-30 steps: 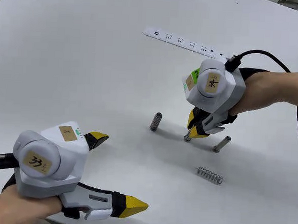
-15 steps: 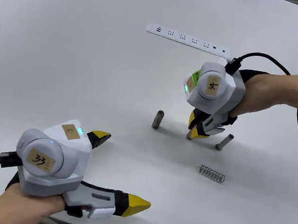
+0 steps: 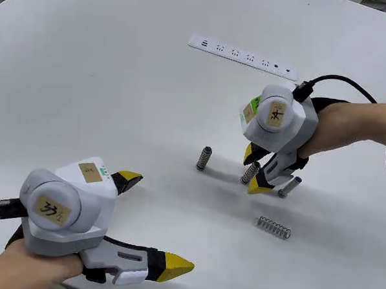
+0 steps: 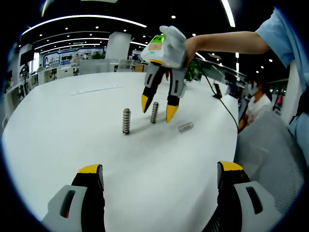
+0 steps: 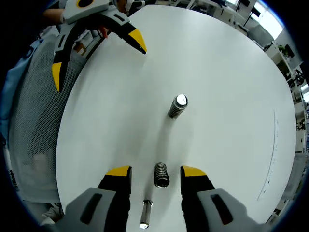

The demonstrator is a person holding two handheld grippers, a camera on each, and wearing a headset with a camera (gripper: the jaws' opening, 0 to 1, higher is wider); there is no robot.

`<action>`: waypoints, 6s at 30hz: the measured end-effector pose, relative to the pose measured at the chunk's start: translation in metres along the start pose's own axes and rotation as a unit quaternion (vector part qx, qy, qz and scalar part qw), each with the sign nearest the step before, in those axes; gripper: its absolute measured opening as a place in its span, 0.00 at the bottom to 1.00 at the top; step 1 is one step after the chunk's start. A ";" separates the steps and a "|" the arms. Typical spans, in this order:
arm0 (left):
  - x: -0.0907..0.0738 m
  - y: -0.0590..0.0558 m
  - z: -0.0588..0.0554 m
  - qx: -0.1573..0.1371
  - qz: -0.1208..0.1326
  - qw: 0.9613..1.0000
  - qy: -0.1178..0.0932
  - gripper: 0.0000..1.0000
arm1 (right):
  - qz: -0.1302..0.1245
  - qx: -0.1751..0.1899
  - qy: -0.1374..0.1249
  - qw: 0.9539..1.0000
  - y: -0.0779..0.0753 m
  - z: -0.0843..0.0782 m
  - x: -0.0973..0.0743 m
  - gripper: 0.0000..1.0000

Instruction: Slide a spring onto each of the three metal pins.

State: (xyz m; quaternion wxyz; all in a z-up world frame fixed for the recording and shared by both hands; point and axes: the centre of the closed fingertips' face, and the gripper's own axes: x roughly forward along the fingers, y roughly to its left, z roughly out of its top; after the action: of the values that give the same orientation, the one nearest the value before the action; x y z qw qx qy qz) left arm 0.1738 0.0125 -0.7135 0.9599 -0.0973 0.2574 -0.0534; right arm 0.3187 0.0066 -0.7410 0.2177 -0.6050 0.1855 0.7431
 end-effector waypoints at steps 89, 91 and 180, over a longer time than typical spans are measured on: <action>0.007 -0.006 0.024 0.076 -0.025 0.996 0.041 1.00 | -0.232 0.385 -0.297 0.843 0.145 -0.100 -0.075 0.99; 0.011 -0.009 0.024 0.077 -0.030 0.996 0.043 1.00 | -0.231 0.387 -0.297 0.841 0.146 -0.099 -0.074 0.99; 0.158 -0.071 0.022 0.301 -0.171 0.923 0.165 0.10 | -0.237 0.472 -0.350 0.773 0.174 -0.100 -0.057 0.93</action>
State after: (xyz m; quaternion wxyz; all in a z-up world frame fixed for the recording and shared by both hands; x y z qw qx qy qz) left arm 0.3176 -0.0779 -0.7563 0.8641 0.1644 0.3635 -0.3069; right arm 0.3150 -0.1986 -0.7026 0.6954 -0.1489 0.2748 0.6471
